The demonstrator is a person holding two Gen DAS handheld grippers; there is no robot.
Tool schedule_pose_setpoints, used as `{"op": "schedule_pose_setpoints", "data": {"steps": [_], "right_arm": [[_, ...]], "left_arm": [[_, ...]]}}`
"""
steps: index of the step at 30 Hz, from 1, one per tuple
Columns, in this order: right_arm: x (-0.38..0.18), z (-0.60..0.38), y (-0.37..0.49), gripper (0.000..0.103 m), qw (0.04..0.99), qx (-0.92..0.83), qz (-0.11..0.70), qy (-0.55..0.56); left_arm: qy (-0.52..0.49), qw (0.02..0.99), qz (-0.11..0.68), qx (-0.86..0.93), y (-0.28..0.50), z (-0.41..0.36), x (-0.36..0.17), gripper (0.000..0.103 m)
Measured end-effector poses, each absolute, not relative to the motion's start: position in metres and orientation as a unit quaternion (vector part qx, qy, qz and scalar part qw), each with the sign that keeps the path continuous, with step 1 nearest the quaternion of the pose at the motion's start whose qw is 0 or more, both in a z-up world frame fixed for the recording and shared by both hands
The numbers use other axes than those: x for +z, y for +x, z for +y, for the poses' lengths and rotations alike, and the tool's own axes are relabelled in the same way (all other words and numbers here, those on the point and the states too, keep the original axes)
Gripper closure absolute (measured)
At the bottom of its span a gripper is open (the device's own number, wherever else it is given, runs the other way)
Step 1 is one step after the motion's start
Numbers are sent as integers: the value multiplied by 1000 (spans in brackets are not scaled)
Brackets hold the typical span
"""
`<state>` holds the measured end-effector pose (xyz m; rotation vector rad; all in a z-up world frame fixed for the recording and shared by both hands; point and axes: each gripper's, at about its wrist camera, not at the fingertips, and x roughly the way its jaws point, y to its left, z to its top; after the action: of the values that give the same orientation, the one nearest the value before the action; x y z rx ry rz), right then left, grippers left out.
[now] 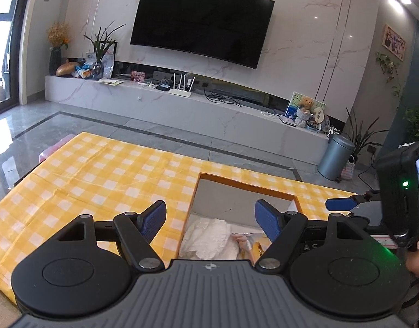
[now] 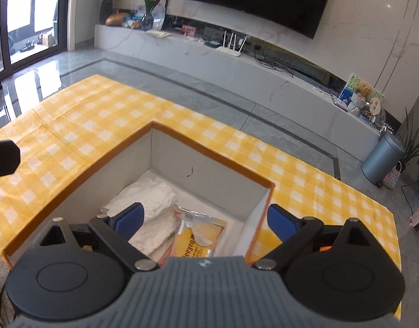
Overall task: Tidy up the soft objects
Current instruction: 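Move both tools back over the remaining items on the mat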
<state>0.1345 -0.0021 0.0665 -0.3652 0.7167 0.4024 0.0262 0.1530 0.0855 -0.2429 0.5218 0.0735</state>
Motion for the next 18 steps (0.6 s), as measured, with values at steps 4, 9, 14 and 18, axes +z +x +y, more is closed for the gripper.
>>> {"op": "schedule_pose_setpoints", "data": {"steps": [4,9,14,18], "right_arm": [[83,-31,122,8,908,192,334,-163],[99,-78,101,8,923,183,305,-151],[105,-136,81,5,938,145,288,-131],[99,-182,54,3,956,78,258,-118]], "left_arm": [[-123,959,254,-19,25,149,89,16],[-130,960,245,-41,19,142,95,16],[-114,961,245,-59,20,112,102,16],[-64,967,239,-57,24,76,104,15]]}}
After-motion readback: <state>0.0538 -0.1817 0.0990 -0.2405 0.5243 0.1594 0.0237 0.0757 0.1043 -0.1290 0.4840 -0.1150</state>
